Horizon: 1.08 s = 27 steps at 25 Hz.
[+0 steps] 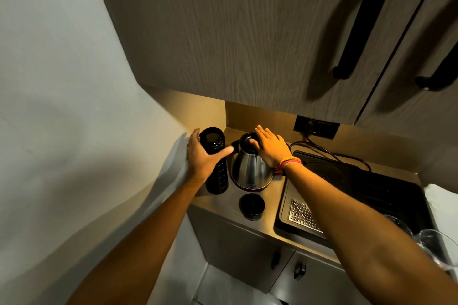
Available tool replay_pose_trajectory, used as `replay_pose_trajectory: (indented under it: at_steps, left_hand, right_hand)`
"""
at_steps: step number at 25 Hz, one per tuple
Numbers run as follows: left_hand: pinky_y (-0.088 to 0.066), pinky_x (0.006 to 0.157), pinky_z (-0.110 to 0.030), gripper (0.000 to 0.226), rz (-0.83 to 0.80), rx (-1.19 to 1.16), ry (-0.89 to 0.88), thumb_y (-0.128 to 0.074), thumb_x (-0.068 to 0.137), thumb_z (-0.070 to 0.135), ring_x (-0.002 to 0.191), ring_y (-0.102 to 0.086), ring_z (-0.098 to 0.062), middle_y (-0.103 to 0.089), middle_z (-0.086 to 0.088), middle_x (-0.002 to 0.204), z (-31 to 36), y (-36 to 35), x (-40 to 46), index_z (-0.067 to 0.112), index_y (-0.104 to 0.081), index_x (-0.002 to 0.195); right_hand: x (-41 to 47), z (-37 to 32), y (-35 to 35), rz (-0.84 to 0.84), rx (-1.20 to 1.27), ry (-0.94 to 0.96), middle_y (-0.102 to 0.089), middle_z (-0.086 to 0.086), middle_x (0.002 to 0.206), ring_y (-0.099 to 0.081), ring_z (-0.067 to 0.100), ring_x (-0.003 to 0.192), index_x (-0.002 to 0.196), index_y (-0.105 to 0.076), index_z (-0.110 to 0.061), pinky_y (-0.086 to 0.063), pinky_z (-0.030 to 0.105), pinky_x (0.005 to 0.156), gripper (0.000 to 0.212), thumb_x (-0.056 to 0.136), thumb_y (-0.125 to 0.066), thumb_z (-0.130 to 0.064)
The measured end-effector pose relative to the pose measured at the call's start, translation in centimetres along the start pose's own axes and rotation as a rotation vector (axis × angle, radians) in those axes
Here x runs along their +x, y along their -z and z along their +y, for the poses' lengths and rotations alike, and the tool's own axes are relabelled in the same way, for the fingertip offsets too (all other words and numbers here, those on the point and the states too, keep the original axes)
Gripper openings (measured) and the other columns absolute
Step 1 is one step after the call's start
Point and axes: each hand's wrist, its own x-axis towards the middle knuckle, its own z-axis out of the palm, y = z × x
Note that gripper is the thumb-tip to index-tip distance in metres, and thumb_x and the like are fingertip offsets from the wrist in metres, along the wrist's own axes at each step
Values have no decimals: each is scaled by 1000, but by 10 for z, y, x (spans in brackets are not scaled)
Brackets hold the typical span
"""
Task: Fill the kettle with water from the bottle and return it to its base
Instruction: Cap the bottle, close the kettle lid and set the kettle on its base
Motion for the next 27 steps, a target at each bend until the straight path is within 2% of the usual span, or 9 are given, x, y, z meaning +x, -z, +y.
replay_pose_trajectory:
  at_steps: [3,5,7,9,13,19,22,24,27]
  left_hand:
    - [-43,110,-42,80,247,242,-405,-65,85,51,140,-38,-26,-37,-11,152,37,-9,-6,14,-34,149]
    - [-43,110,-39,67,82,376,-689,-55,92,30,140,-39,-26,-35,-11,155,62,-41,-19,13,-30,152]
    - [-38,114,-41,74,-201,456,-549,-55,93,17,146,-30,-28,-21,-11,164,65,-75,-33,11,-18,157]
    - [-15,122,-42,83,-370,628,-322,-56,95,19,154,-6,-30,0,-12,167,53,-96,-29,7,-3,158]
    - [5,123,-44,107,-471,866,-269,-62,88,41,153,12,-30,14,-18,165,34,-103,-14,3,12,156]
    - [3,124,-46,118,-510,915,-305,-67,80,51,153,8,-31,10,-18,165,27,-104,-13,4,10,156]
    - [1,124,-42,109,-408,756,-440,-68,81,35,154,0,-30,2,-18,166,14,-92,-26,5,4,157]
    - [-13,124,-44,95,-304,710,-601,-63,79,23,151,-18,-31,-18,-19,164,-11,-79,-49,4,-12,157]
    - [-40,111,-43,73,-264,721,-689,-60,77,23,127,-51,-32,-50,-16,140,-57,-60,-83,3,-39,144]
  right_hand:
    - [-5,7,-5,33,8,58,-9,1,165,-5,22,152,153,-15,-18,-5,50,124,60,102,-19,-47]
    - [-10,9,-10,76,-29,73,-7,1,165,-2,20,152,154,-12,-19,-2,50,125,58,102,-19,-45]
    - [-14,11,-15,96,-72,73,-5,-1,165,0,20,152,154,-9,-22,1,52,124,58,102,-21,-44]
    - [-15,13,-16,96,-94,47,-5,-3,165,1,20,152,154,-10,-23,3,55,123,57,102,-21,-43]
    - [-15,17,-20,88,-100,14,-2,-7,165,3,23,152,154,-10,-25,3,58,122,56,102,-17,-43]
    - [-15,11,-15,51,-193,35,1,-5,165,2,26,152,154,-11,-22,-2,59,122,58,101,-16,-45]
    - [-39,10,-25,232,-299,132,-21,8,162,-21,30,148,146,-32,-12,-25,54,118,54,98,-27,-37]
    - [-61,12,-46,345,-404,303,-47,15,139,-50,36,121,129,-47,-10,-43,48,96,44,95,-35,-36]
    - [-85,14,-81,203,-411,472,-53,8,103,-54,28,85,108,-48,-17,-44,41,67,37,95,-36,-49]
